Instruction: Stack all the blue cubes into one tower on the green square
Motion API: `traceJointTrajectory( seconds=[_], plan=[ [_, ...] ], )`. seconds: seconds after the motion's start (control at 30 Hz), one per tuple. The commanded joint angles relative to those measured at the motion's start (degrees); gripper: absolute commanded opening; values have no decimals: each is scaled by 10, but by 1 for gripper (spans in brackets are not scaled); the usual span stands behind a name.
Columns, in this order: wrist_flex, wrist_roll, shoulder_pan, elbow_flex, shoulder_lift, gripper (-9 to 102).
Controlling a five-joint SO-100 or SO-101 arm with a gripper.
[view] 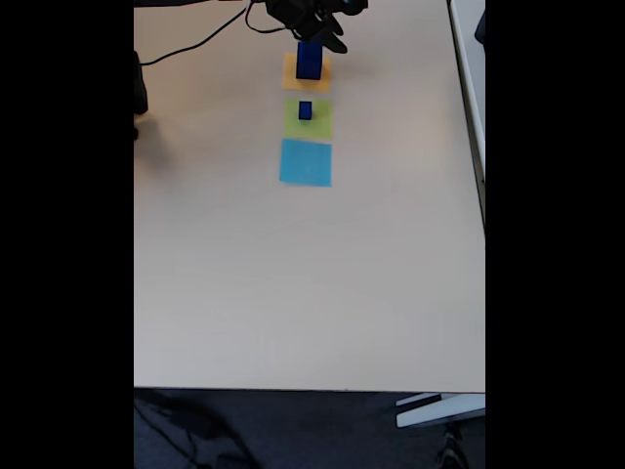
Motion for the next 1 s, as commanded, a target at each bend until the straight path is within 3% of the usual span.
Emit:
traceJointTrajectory(
  seconds=[0.0, 0.97],
  plan=[
    [3, 37, -22, -40, 24, 16],
    [-94, 92, -106, 45, -3, 19]
  ],
)
